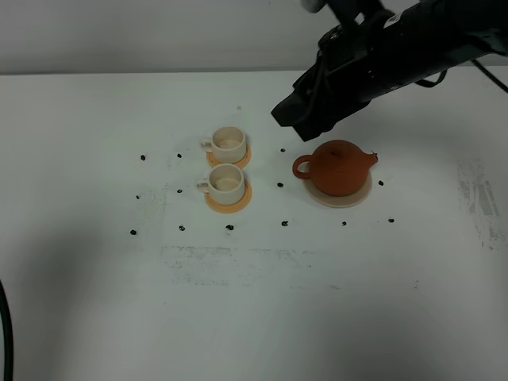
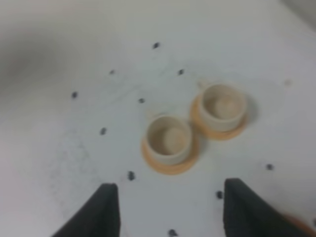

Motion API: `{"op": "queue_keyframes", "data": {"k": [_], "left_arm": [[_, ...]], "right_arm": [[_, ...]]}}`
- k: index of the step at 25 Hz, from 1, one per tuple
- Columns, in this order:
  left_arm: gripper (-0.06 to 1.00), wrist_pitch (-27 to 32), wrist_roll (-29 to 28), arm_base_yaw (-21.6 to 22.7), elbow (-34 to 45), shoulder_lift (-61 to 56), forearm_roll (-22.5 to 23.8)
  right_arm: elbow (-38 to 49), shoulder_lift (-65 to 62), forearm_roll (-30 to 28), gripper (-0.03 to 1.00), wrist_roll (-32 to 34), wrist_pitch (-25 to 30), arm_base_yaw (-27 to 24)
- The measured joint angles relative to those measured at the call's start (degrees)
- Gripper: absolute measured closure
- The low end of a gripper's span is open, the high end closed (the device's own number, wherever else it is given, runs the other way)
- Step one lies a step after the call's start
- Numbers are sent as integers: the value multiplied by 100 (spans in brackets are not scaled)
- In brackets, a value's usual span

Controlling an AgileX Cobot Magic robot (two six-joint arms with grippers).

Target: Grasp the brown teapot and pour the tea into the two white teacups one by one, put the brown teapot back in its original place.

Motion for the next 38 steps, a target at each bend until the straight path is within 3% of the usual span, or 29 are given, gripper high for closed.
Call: {"op": "queue_keyframes", "data": {"k": [11, 29, 34, 38], "left_arm": [[39, 163, -67, 0, 1359, -1693, -199], [44, 371, -177, 0, 2211, -2502, 60], [50, 371, -177, 0, 2212, -2502, 76], [54, 371, -177, 0, 2212, -2502, 76]], "right_arm": [[635, 490, -422, 48, -24, -858, 830], [655, 585, -1196, 49, -67, -2316, 864], [392, 1011, -1200, 52, 85, -2279, 856], [-23, 1420, -1263, 52, 335, -1872, 776]]}}
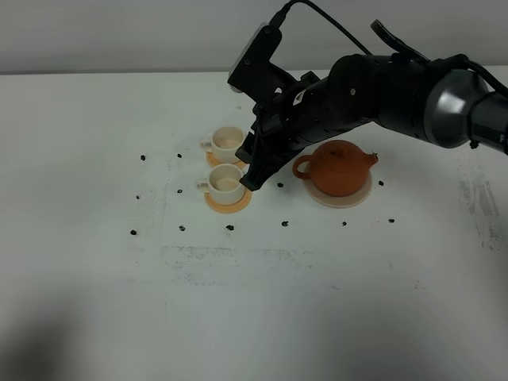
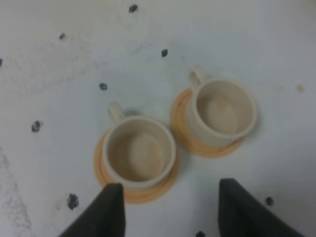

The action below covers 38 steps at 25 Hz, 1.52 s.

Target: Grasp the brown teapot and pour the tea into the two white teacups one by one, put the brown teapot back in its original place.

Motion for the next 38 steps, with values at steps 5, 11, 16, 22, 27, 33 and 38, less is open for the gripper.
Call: {"op": "queue_keyframes", "data": {"k": [5, 11, 16, 22, 27, 33, 38], "left_arm": [[58, 0, 0, 0, 0, 0, 0], [59, 0, 0, 0, 0, -300, 0], [59, 13, 0, 0, 0, -841, 0], [59, 13, 5, 72, 0, -872, 0], [59, 13, 5, 313, 0, -872, 0], [60, 13, 5, 337, 0, -872, 0], [60, 13, 5, 337, 0, -872, 0]], "right_arm": [[-423, 337, -483, 52, 417, 445, -160], [-854, 655, -1108, 52, 1063, 773, -362], [-936, 725, -1300, 52, 1253, 837, -383], [-942, 862, -1307, 52, 1320, 928, -383], [-942, 1044, -1327, 52, 1376, 947, -383], [-947, 1068, -1658, 52, 1389, 803, -383], [-947, 1132, -1796, 52, 1389, 639, -403]]}}
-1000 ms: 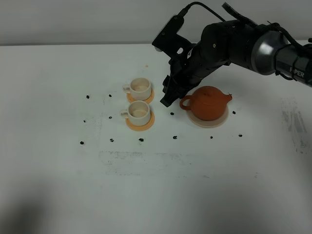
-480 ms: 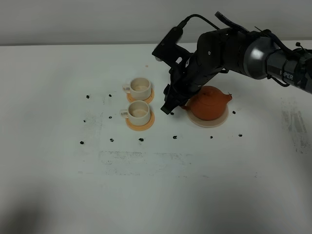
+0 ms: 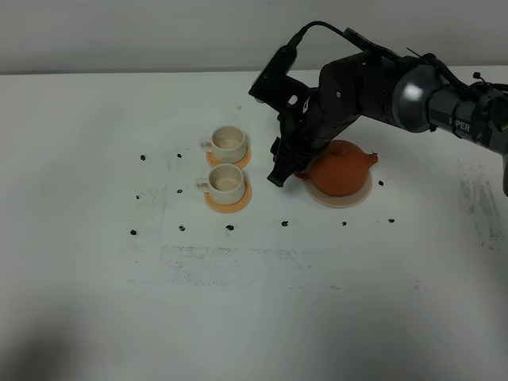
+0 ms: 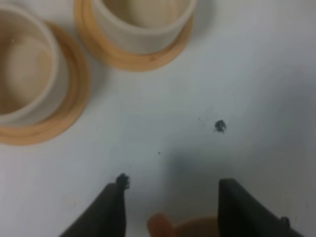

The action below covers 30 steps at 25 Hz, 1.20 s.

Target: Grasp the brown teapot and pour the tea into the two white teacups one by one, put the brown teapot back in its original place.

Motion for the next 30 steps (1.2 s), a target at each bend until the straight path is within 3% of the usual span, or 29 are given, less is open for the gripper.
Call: {"op": "queue_keyframes", "data": {"k": [7, 15, 20, 30], "left_arm": [[60, 0, 0, 0, 0, 0, 0], [60, 0, 0, 0, 0, 0, 0], [60, 0, 0, 0, 0, 0, 0], [60, 0, 0, 0, 0, 0, 0]], "right_arm": [[-1, 36, -100, 52, 64, -117, -138], [-20, 47, -83, 52, 164, 115, -161], [-20, 47, 78, 52, 165, 470, -172], [-37, 47, 548, 53, -64, 632, -200]]}}
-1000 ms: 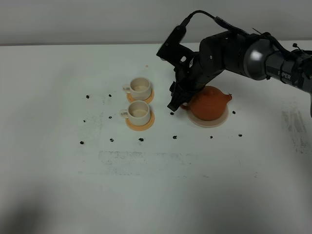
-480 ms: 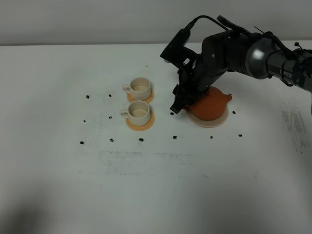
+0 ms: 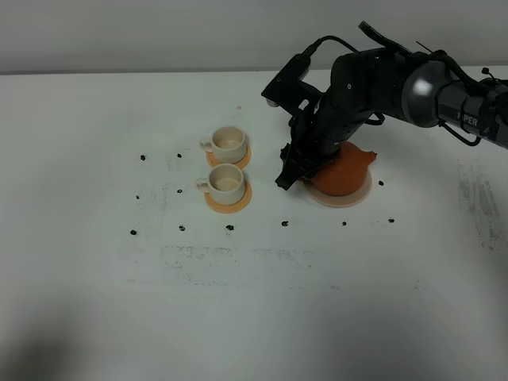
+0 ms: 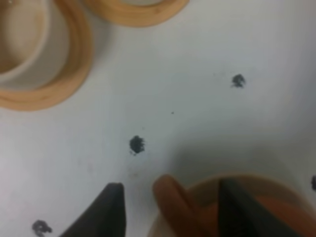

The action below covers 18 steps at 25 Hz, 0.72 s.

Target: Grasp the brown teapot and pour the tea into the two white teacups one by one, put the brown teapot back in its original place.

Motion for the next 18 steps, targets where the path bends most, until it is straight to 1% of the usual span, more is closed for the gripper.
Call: {"op": "queue_keyframes", "data": {"k": [5, 11, 18], "left_arm": [[60, 0, 0, 0, 0, 0, 0], [60, 0, 0, 0, 0, 0, 0], [60, 0, 0, 0, 0, 0, 0]], "right_arm": [[0, 0, 447, 53, -275, 151, -2], [-5, 0, 526, 53, -385, 194, -2], [-249, 0, 620, 53, -421, 627, -2]]}}
